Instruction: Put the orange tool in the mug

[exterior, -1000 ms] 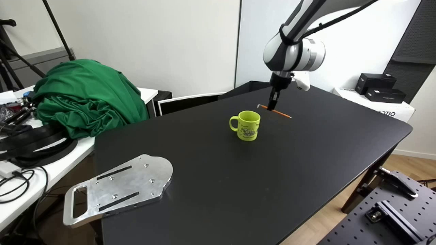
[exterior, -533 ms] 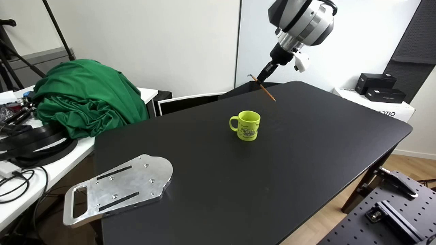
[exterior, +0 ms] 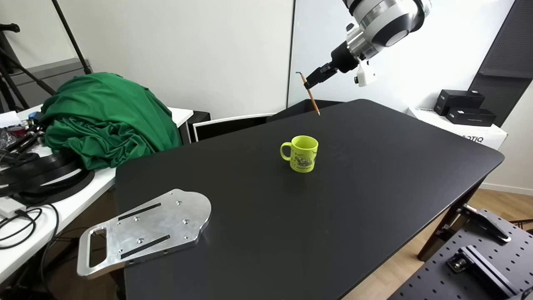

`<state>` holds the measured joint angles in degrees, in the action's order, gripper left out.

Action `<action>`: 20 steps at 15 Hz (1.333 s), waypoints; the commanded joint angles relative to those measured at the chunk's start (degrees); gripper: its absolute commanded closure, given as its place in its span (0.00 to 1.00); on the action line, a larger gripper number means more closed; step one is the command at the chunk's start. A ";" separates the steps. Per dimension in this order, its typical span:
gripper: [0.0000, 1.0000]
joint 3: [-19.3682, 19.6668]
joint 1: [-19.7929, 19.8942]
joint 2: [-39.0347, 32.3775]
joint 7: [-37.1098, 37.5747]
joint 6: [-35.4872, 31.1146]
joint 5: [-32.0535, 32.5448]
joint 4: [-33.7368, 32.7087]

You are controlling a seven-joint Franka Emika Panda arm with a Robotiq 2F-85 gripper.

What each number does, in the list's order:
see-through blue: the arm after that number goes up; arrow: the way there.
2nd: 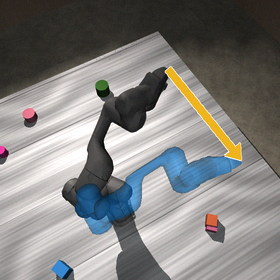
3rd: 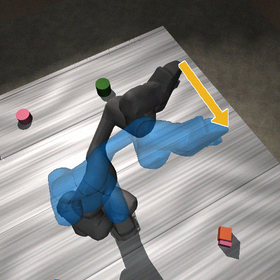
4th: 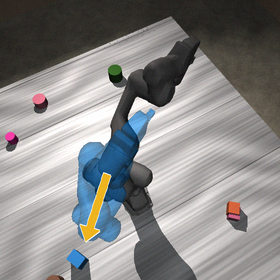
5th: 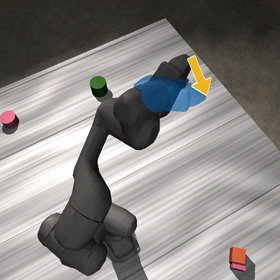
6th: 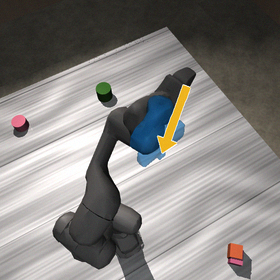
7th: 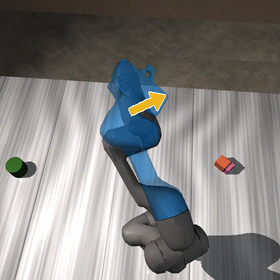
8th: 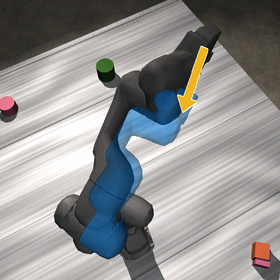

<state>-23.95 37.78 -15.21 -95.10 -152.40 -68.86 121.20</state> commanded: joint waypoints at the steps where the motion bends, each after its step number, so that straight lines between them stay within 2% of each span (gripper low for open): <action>1: 0.95 -2.91 0.28 0.28 -8.19 -0.40 -9.77 2.71; 6: 0.95 -3.79 -0.03 1.69 -11.11 1.00 -13.16 5.64; 10: 0.95 -4.42 -1.02 0.35 -17.29 -0.94 -18.21 6.38; 16: 0.95 -3.62 -3.08 -4.76 -24.46 -3.37 -22.78 6.60; 19: 0.95 -2.77 -4.01 -7.91 -25.75 -4.92 -22.59 6.26; 20: 0.79 -2.49 -4.40 -8.84 -25.75 -5.56 -22.09 6.15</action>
<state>-26.54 33.89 -21.93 -118.23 -155.78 -88.87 127.26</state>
